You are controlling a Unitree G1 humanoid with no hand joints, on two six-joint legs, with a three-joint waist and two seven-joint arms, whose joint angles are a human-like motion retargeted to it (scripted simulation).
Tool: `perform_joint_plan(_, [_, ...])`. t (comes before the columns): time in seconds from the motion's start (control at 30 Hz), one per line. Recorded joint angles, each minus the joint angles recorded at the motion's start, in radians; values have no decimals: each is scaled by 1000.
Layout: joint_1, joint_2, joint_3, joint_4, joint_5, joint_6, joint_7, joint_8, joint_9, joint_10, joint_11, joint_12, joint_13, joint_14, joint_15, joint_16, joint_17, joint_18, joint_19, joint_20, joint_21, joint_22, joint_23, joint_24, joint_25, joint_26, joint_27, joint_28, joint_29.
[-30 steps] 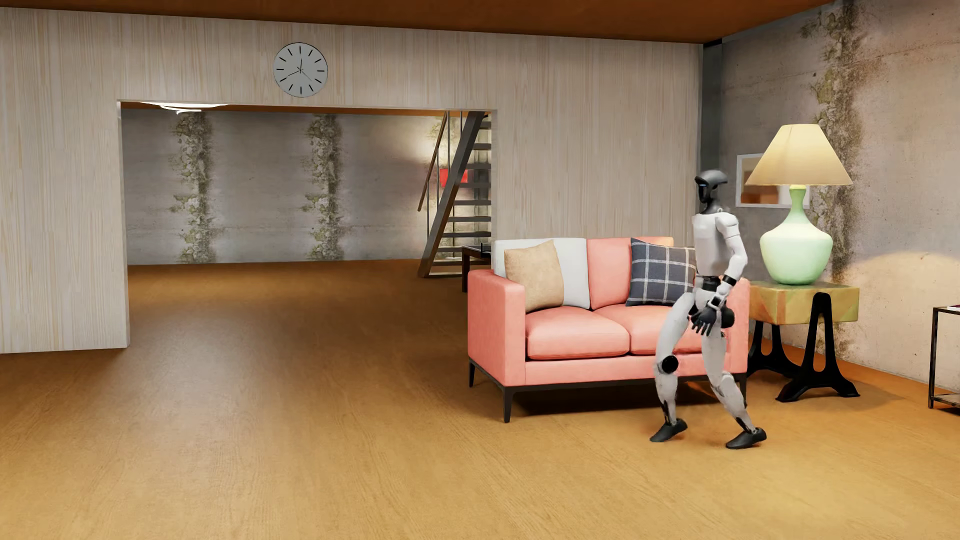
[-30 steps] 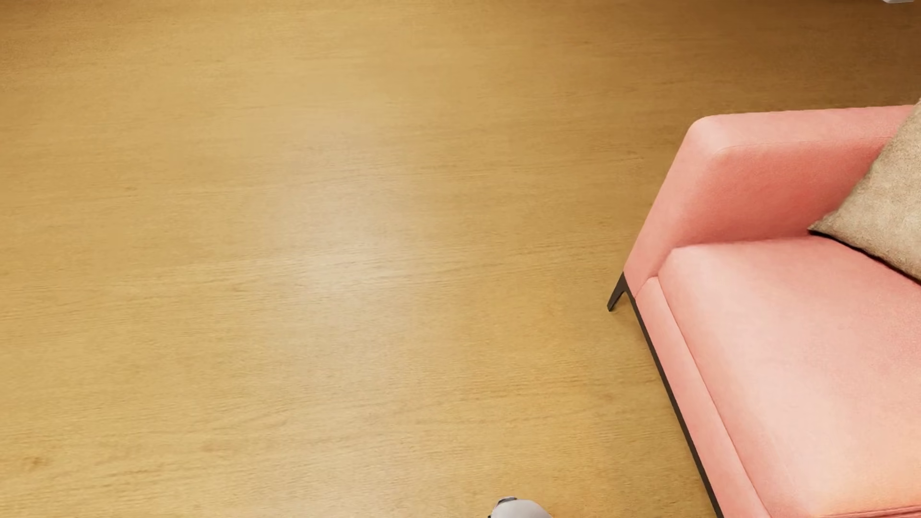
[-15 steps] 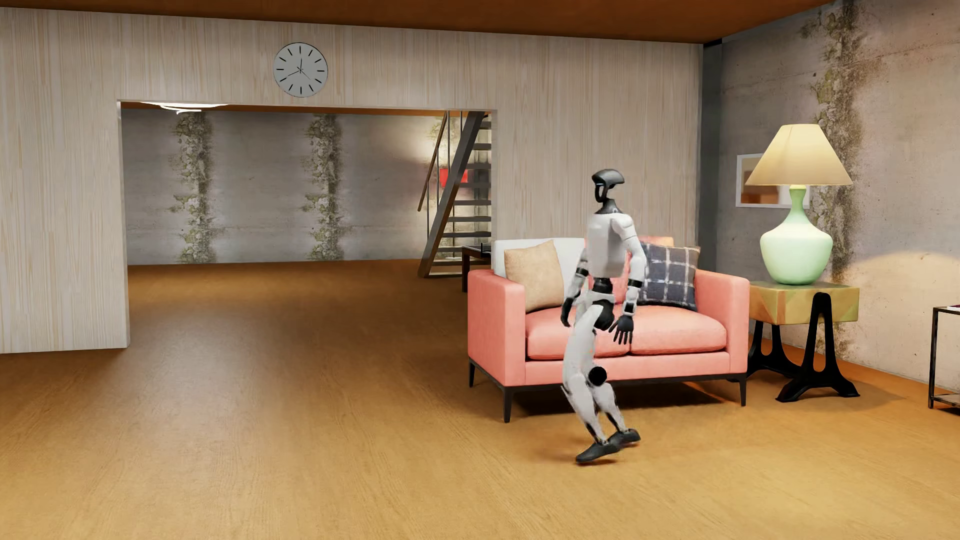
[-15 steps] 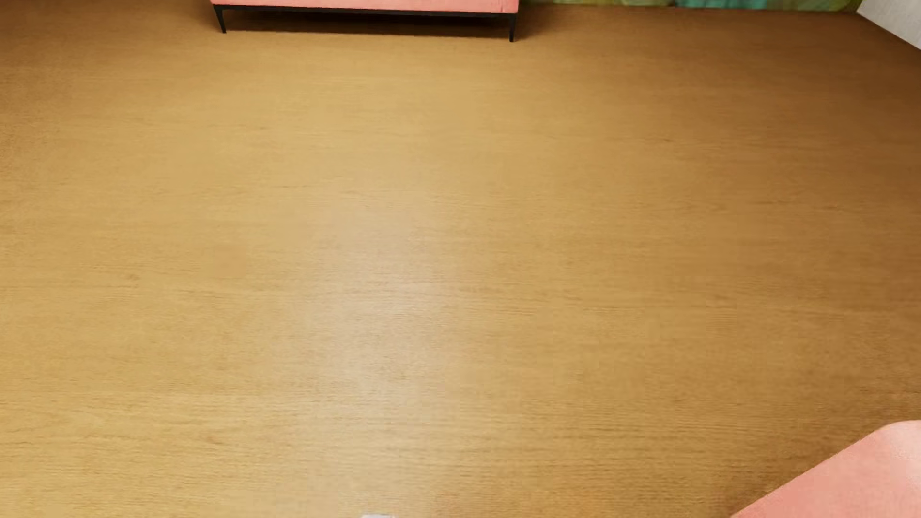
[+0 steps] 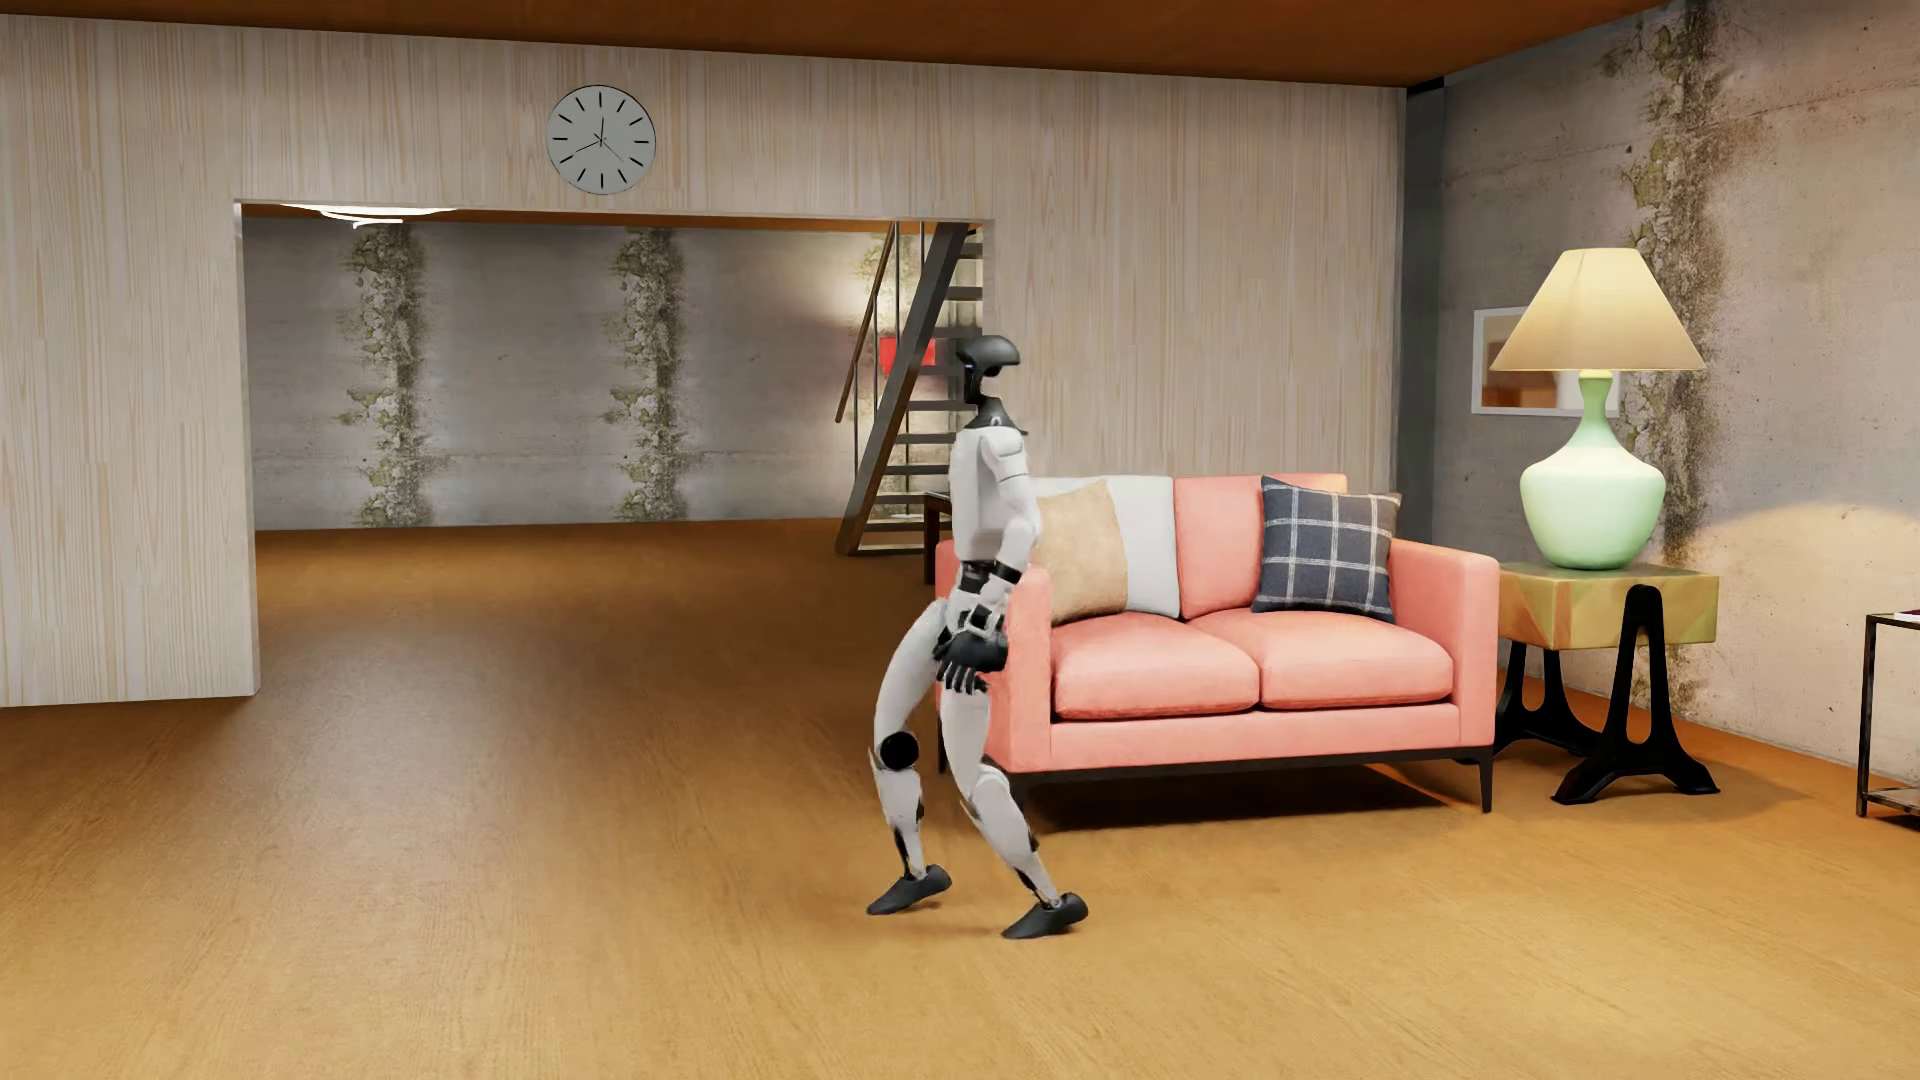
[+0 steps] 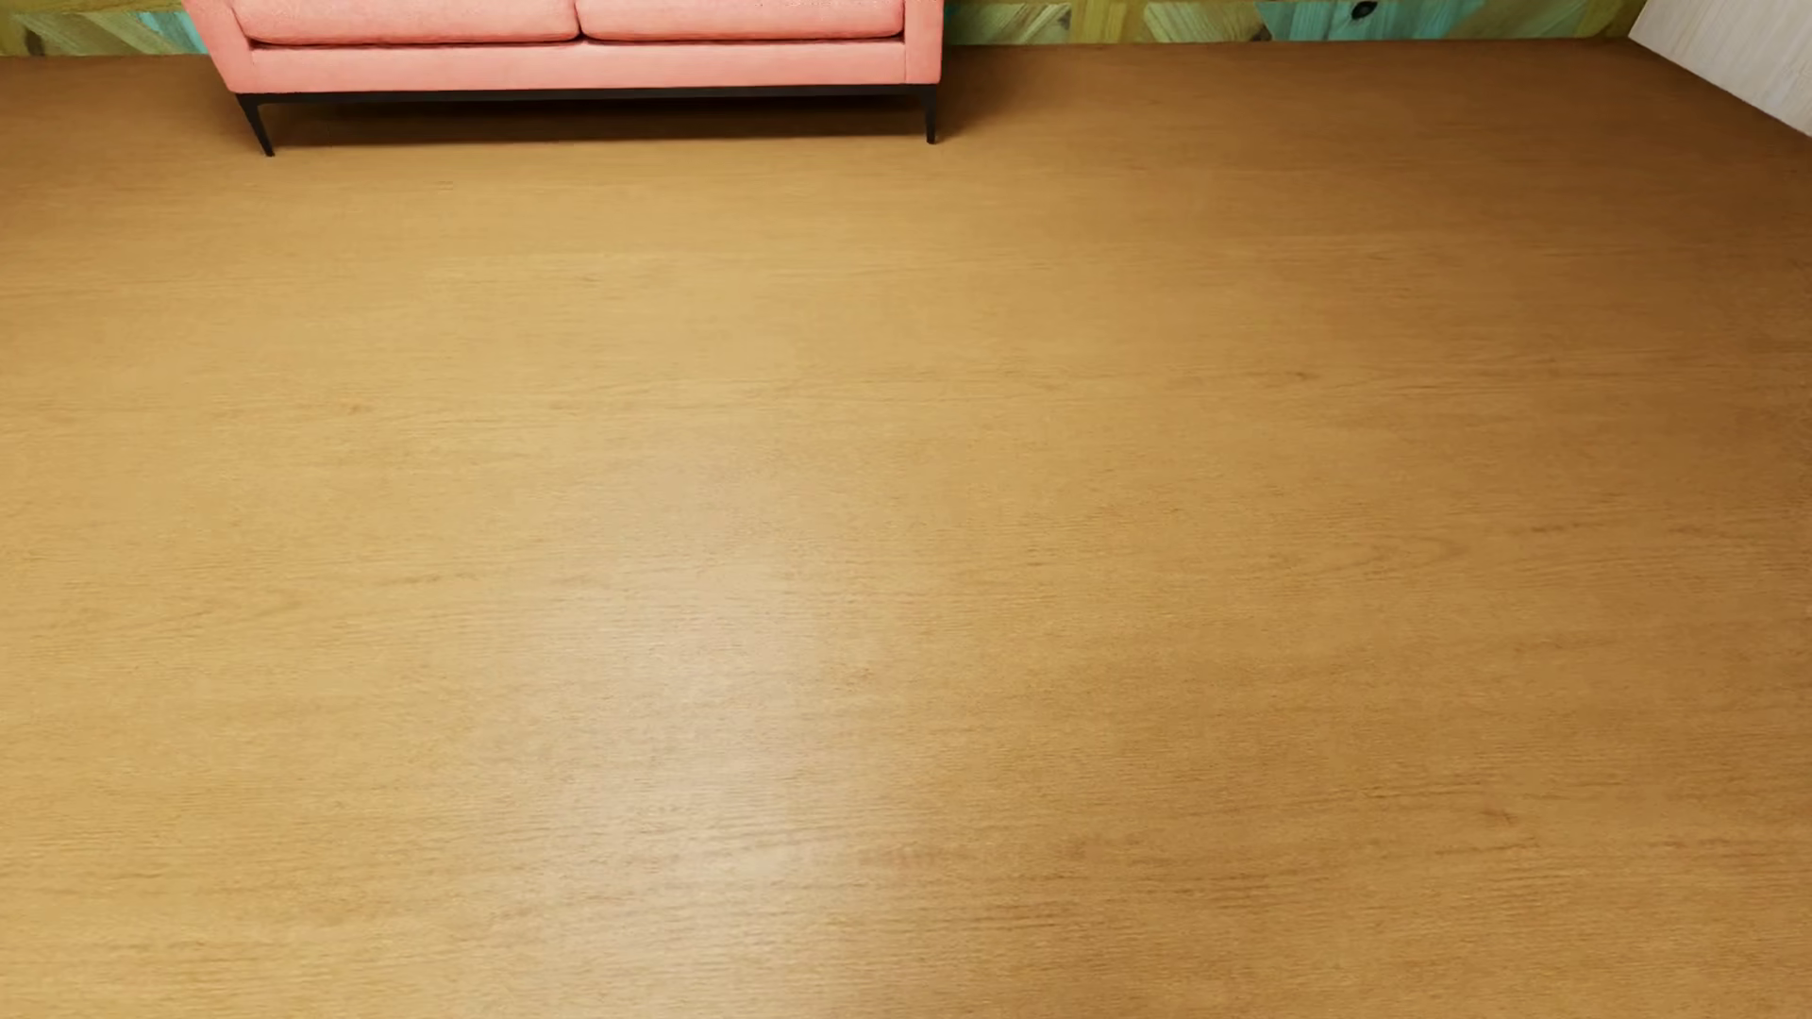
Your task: Walk around the sofa
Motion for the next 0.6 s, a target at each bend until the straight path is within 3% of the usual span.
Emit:
perform_joint_plan(0.03, [61,3,-15,-19,8,-12,0,0,-18,-30,-129,-12,17,-42,-351,12,-6,0,0,34,29,-36,4,0,0,0,0,0,0])
perform_joint_plan(0.07, [96,-19,-25,-25,0,-19,0,0,-43,-31,-485,-17,40,-100,-68,27,-17,0,0,64,52,-62,5,0,0,0,0,0,0])
perform_joint_plan(0.1, [126,-39,-37,-40,0,-26,0,0,-51,-27,-513,-22,60,-136,-30,33,-22,0,0,91,73,-62,15,0,0,0,0,0,0])
perform_joint_plan(0.13, [155,-72,-54,-35,17,-13,0,0,-42,2,-153,-14,69,-142,-375,27,-25,0,0,126,90,-53,28,0,0,0,0,0,0])
perform_joint_plan(0.17, [171,-76,-58,-24,52,3,0,0,-42,69,-119,1,80,-99,-259,18,-29,0,0,159,91,-26,38,0,0,0,0,0,0])
perform_joint_plan(0.2, [118,-75,-52,29,106,46,0,0,-47,239,-117,14,90,43,-90,-1,-32,0,0,170,78,6,50,0,0,0,0,0,0])
perform_joint_plan(0.23, [62,-54,-33,72,147,65,0,0,-26,469,-46,38,95,229,24,-16,-37,0,0,161,86,52,67,0,0,0,0,0,0])
perform_joint_plan(0.27, [-53,-20,-14,100,179,72,0,0,-14,695,-13,55,87,216,47,-21,-41,0,0,154,69,75,60,0,0,0,0,0,0])
perform_joint_plan(0.3, [-158,62,-12,116,194,70,0,0,18,803,-26,63,79,103,32,-23,-48,0,0,133,41,94,33,0,0,0,0,0,0])
perform_joint_plan(0.33, [-256,126,35,106,186,43,0,0,22,766,-46,67,60,60,-21,-23,-45,0,0,108,14,124,17,0,0,0,0,0,0])
perform_joint_plan(0.4, [-357,248,149,94,181,-16,0,0,28,432,-71,101,19,29,-148,-3,-61,0,0,96,4,130,-69,0,0,0,0,0,0])
perform_joint_plan(0.43, [-381,303,174,100,176,-38,0,0,18,216,-97,132,-3,73,-212,4,-60,0,0,116,-25,126,-94,0,0,0,0,0,0])
perform_joint_plan(0.5, [-442,358,202,122,160,-67,0,0,-17,-24,-92,179,-39,594,-340,3,-82,0,0,116,-95,133,-160,0,0,0,0,0,0])
perform_joint_plan(0.53, [-458,407,221,148,159,-61,0,0,-22,8,-74,205,-51,666,-410,1,-98,0,0,109,-117,135,-187,0,0,0,0,0,0])
perform_joint_plan(0.57, [-431,465,245,158,159,-61,0,0,-8,97,-34,228,-57,542,-445,1,-108,0,0,120,-124,131,-210,0,0,0,0,0,0])
perform_joint_plan(0.6, [-412,447,269,132,142,-82,0,0,-8,133,49,214,-63,388,-401,4,-102,0,0,91,-141,153,-215,0,0,0,0,0,0])
